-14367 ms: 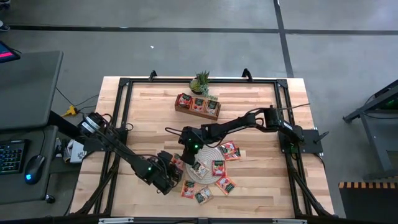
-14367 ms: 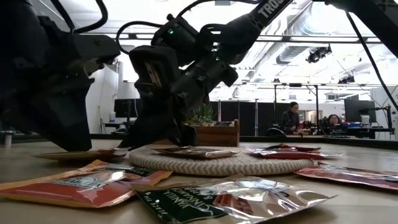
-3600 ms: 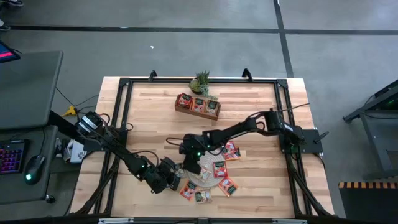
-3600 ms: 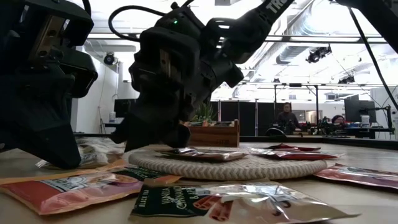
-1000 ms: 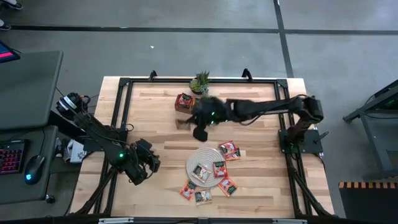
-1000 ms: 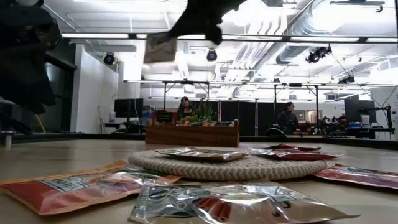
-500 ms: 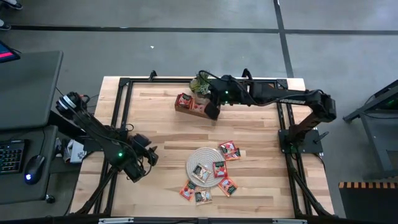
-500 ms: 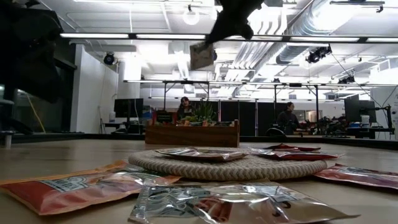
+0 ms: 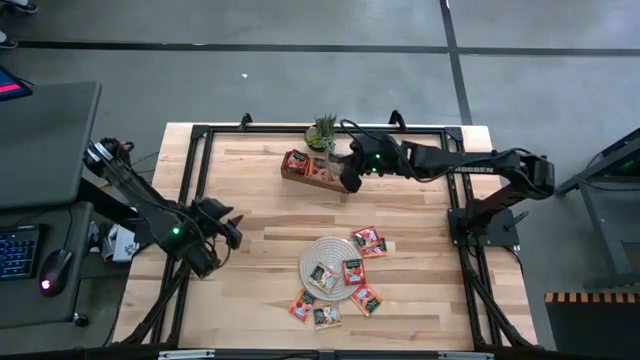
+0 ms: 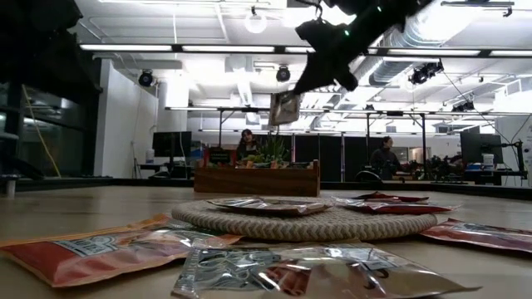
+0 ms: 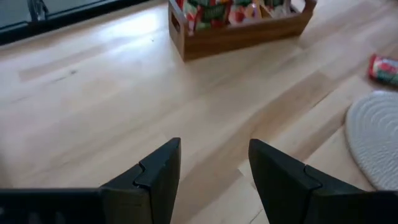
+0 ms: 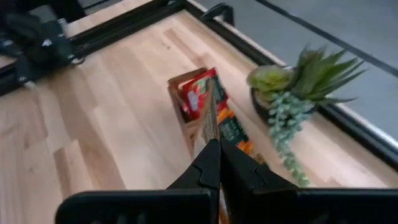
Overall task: Pick & Place Tea
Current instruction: Put the light brown tea bag into the right section of the wooden organizer
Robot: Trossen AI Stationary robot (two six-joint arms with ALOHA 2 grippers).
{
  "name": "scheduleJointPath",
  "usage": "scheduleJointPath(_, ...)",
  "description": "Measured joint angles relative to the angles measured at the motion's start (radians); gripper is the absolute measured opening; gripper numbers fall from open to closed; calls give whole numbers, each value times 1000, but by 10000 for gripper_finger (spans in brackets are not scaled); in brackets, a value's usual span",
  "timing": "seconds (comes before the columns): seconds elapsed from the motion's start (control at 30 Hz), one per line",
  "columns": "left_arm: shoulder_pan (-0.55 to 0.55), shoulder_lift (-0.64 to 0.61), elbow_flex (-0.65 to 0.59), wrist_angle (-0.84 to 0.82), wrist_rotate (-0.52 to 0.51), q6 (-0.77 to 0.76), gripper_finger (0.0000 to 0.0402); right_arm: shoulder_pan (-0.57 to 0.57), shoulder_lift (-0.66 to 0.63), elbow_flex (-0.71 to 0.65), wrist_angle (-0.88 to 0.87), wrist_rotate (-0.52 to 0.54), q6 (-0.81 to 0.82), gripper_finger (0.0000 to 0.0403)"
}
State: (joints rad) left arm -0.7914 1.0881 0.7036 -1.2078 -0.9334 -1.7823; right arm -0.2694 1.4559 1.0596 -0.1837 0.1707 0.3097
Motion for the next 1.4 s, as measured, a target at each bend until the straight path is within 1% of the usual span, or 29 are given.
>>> scheduleJointPath(0.1,0,-59,0,-26,-30,1,188,-22,-14,-82,88,-58,-37,0)
scheduleJointPath(0.2,0,-111,0,-27,-70,1,188,-46,-14,-146,139,-111,-67,0)
scheduleJointPath(0.33,0,-164,0,-27,-90,1,188,-83,-14,-209,221,-161,-82,0)
scheduleJointPath(0.47,0,-176,0,-25,-98,1,188,-127,-14,-252,249,-187,-83,0)
scheduleJointPath(0.63,0,-177,0,-18,-92,-2,188,-175,-13,-290,342,-247,-93,0)
scheduleJointPath(0.77,0,-177,0,-7,-91,-3,188,-193,8,-300,374,-277,-94,0)
scheduleJointPath(0.97,0,-176,0,2,-79,-5,188,-191,90,-303,383,-341,-100,0)
scheduleJointPath(1.1,0,-176,0,11,-73,-7,188,-191,133,-303,382,-342,-85,0)
scheduleJointPath(1.4,0,-176,0,20,-64,-9,188,-208,136,-303,381,-336,-83,0)
